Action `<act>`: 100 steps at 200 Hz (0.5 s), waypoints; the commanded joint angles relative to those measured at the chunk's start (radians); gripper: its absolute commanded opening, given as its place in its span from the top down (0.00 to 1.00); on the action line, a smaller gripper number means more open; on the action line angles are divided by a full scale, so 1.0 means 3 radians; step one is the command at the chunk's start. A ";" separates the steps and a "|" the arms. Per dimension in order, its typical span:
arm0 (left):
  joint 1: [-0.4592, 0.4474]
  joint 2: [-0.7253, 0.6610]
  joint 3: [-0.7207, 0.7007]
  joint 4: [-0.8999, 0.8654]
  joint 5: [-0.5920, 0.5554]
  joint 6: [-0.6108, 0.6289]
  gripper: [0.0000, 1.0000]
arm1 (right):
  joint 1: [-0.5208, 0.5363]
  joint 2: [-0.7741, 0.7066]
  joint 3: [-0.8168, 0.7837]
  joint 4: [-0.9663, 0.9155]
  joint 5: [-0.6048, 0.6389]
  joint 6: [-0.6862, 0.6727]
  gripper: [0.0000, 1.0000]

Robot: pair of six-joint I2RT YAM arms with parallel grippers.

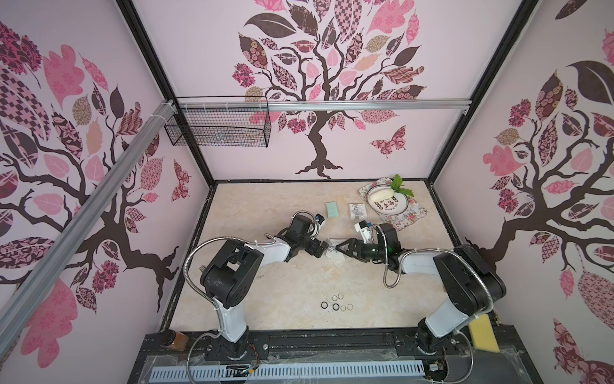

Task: Take the rings out of the lift-off lid box
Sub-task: Close the lid on the jewelry box.

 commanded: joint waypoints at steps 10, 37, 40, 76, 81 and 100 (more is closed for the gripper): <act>-0.0051 0.0032 0.0084 0.0055 0.0066 0.0000 0.02 | -0.0004 0.0083 0.0092 0.0065 -0.0050 0.0157 0.00; -0.0064 0.0034 0.0086 0.0055 0.0079 -0.0003 0.02 | -0.0004 0.0110 0.0108 0.0083 -0.0061 0.0168 0.00; -0.0066 0.0032 0.0085 0.0055 0.0079 -0.0003 0.02 | -0.0004 0.0111 0.0108 0.0086 -0.0064 0.0171 0.00; -0.0089 0.0026 0.0075 0.0055 0.0086 -0.0008 0.02 | -0.0004 0.0122 0.0123 0.0120 -0.0071 0.0193 0.00; -0.0092 0.0023 0.0068 0.0055 0.0088 -0.0008 0.02 | -0.0007 0.0124 0.0124 0.0116 -0.0071 0.0191 0.00; -0.0108 0.0021 0.0066 0.0055 0.0090 -0.0018 0.02 | -0.0004 0.0127 0.0136 0.0121 -0.0071 0.0197 0.00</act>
